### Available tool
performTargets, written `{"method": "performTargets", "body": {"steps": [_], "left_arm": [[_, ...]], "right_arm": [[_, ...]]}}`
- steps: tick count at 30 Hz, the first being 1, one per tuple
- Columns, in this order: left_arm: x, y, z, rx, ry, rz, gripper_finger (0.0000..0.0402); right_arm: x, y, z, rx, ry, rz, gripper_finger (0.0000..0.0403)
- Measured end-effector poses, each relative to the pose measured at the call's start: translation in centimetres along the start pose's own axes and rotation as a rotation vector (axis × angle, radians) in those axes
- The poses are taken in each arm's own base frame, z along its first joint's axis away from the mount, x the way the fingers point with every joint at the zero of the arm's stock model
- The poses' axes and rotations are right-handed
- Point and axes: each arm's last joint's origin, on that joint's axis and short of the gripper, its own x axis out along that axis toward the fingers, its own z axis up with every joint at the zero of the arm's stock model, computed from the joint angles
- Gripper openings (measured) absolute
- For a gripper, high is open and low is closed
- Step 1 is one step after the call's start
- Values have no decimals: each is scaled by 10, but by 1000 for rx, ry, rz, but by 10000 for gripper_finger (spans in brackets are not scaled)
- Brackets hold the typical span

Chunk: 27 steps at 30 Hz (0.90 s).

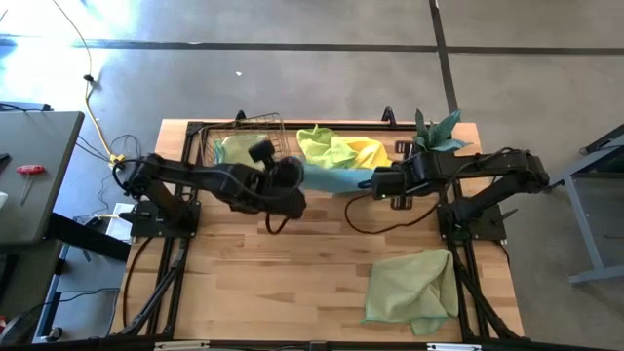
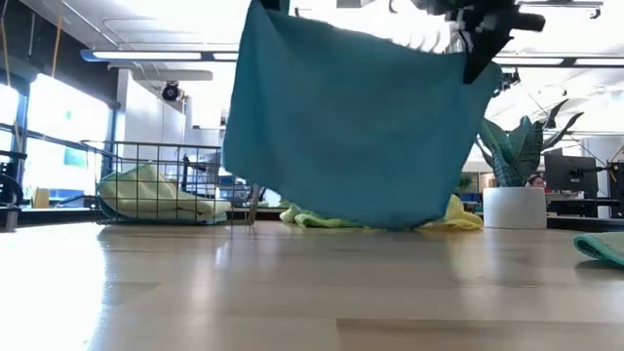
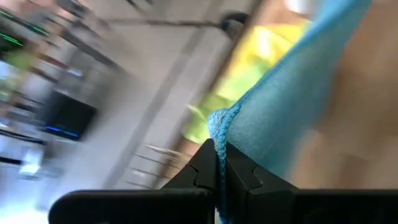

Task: Fold microfiber towels
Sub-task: Fold the blue towel

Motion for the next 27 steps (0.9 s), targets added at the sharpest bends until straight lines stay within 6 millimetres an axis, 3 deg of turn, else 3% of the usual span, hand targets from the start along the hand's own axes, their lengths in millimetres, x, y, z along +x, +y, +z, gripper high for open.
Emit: {"method": "performTargets", "body": {"steps": [5, 10, 14, 20, 27], "left_arm": [[8, -47, -32, -48, 108, -175, 0], [11, -103, -78, -51, 127, -345, 0], [7, -137, -104, -141, 39, -465, 0], [0, -166, -130, -268, -73, -608, 0], [7, -190, -159, -344, 27, -637, 0]], "right_arm": [[1, 24, 6, 228, -11, 389, 0], [18, 70, 4, 141, -21, 550, 0], [33, 102, 2, 165, -55, 648, 0], [52, 140, -9, 214, -83, 754, 0], [56, 161, -21, 152, -74, 820, 0]]}}
